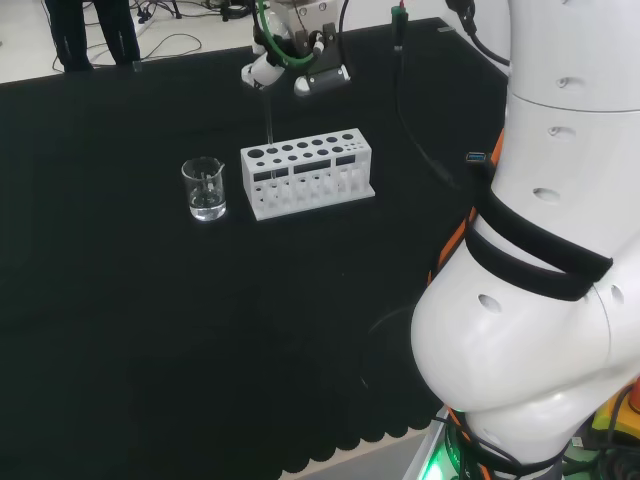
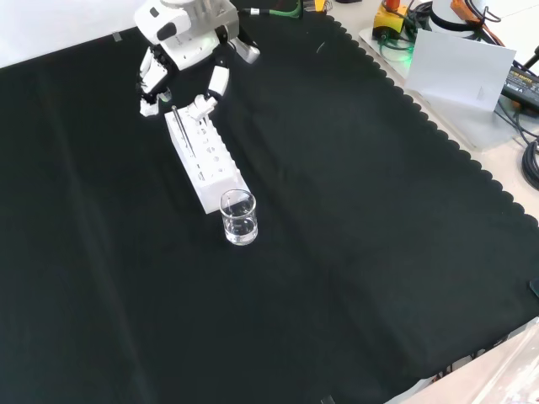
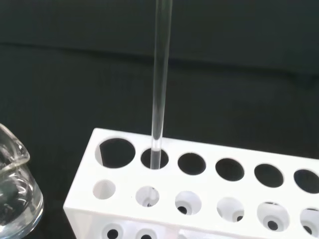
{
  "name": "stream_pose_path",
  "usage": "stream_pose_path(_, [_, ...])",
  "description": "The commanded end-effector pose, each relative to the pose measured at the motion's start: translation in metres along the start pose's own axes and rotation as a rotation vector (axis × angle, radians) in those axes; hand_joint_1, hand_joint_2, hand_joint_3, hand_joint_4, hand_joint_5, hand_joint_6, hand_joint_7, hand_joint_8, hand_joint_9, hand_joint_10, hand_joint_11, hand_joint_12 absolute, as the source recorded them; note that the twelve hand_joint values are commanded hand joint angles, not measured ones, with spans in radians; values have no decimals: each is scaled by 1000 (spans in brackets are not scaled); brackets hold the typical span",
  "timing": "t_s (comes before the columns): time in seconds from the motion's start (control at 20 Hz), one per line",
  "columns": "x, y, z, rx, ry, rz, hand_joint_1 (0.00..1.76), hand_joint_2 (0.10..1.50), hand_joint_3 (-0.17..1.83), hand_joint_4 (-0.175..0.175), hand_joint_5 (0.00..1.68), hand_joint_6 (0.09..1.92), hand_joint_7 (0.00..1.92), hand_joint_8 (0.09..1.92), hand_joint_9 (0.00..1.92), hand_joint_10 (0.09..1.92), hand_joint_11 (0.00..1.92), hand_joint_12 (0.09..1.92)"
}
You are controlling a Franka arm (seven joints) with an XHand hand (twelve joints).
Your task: Take the glass rod from the white test tube rack.
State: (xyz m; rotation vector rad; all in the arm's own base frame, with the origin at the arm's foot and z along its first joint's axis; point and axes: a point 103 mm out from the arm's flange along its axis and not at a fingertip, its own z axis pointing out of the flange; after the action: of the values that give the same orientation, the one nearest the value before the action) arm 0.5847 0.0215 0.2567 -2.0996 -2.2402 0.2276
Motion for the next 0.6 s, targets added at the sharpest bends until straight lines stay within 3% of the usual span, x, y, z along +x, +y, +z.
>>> stream_pose_path(0.05, [3, 2, 11, 16, -7, -5, 648, 830, 583, -175, 360, 746, 742, 832, 1029, 717, 839, 1207])
stream_pose_path(0.6, [0, 8, 17, 14, 34, 4, 788, 831, 588, -175, 605, 923, 945, 847, 1273, 726, 1188, 1067])
